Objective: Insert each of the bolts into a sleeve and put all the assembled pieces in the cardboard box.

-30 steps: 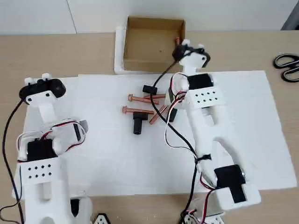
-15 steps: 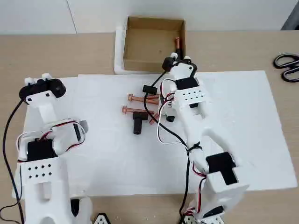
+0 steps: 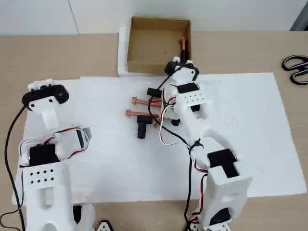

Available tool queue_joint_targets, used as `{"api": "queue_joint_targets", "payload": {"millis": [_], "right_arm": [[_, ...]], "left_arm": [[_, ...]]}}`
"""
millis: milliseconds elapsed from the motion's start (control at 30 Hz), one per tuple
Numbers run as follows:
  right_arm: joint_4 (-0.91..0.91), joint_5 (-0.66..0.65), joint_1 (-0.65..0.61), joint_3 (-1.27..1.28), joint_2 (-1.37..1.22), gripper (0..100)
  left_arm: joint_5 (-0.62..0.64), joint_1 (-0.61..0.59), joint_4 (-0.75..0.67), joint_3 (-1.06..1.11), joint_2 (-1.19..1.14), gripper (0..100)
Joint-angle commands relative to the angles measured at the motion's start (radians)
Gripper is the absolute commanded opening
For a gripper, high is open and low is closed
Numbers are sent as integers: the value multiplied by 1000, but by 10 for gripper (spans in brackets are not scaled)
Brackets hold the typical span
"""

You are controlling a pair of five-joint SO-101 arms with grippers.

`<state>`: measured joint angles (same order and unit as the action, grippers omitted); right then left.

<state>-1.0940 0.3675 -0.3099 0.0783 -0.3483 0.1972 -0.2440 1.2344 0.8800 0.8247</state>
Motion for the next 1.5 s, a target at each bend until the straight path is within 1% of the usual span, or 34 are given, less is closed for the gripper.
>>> {"api": "queue_joint_targets", "payload": {"millis": [0,67,233,300,533,633,733,833,900,1033,1133,1233,1333,1467], "right_arm": [[5,12,2,3,-15,182],[4,12,2,3,-15,169],[7,9,4,3,-12,35],[8,8,4,3,-12,5],[-1,6,5,2,-8,4],[-15,5,33,-15,12,4],[-127,5,76,-68,99,4],[-245,5,114,-120,202,4],[-302,-8,122,-138,271,4],[-367,-137,122,-144,375,4],[-389,-229,137,-144,410,4],[-381,-295,166,-144,417,4],[-371,-327,206,-144,417,3],[-371,-330,292,-144,423,3]], "left_arm": [[-9,-2,-20,-7,21,205],[-9,-2,-20,-8,21,205],[-9,-2,-20,-8,21,205],[-9,-2,-20,-10,21,205],[-9,0,-21,-10,21,205],[-9,3,-21,-13,21,205],[-12,3,-15,-30,21,206],[-81,5,-14,-68,21,206],[-103,6,-14,-93,15,206],[-106,12,-20,-147,12,206],[-109,83,-21,-194,-9,206],[-123,184,-15,-271,-112,206],[-120,261,-14,-386,-276,206],[-120,354,-14,-544,-491,206]]}}
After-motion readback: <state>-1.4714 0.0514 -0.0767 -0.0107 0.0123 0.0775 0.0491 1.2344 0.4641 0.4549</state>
